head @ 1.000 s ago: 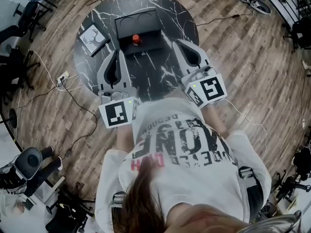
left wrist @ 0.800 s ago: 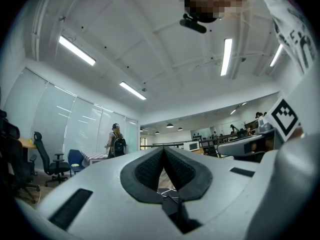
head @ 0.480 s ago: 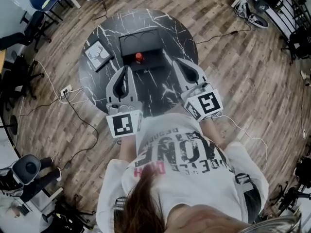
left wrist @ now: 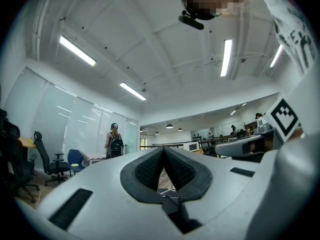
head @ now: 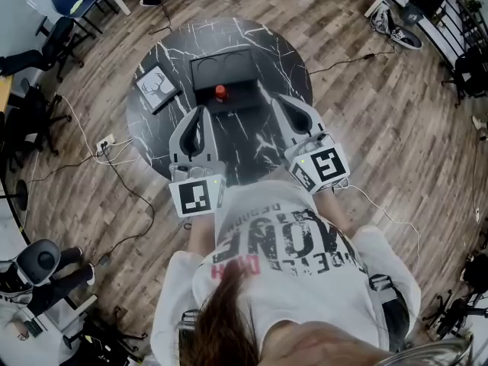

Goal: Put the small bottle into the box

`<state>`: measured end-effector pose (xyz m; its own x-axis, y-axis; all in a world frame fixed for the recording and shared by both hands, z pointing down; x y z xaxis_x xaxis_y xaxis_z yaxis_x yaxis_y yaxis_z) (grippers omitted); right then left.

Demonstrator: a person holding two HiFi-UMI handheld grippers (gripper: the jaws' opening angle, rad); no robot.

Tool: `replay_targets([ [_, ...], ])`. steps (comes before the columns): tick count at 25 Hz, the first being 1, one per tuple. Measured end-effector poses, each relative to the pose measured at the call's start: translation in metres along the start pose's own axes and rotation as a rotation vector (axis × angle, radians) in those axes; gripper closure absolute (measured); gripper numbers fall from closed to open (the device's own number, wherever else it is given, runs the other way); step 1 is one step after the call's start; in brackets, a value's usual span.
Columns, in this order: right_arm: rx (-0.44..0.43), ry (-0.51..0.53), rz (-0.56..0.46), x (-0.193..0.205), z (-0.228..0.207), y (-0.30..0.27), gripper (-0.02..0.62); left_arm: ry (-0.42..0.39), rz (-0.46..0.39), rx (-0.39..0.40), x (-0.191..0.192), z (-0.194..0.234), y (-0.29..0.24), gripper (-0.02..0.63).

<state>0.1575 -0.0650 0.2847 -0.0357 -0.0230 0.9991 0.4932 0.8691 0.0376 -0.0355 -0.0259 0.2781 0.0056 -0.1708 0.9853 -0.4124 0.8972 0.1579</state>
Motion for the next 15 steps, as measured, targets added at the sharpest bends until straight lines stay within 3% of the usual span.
replay_targets([
  [15,-0.016,0.03,0.009,0.0012,0.0059,0.0096,0.595,0.001,0.037,0.018,0.0013,-0.0099,0.0092,0.601],
])
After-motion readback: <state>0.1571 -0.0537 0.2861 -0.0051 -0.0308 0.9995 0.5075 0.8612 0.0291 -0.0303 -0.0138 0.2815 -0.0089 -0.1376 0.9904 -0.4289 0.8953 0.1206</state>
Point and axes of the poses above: the fingertips, and each gripper's own axes: y backward along the fingers, z to its left, x out of its underside, the point moved 6 cm from there along y, backward along the fingers, and after that the axes turned 11 degrees about x, right-handed, at the moved point
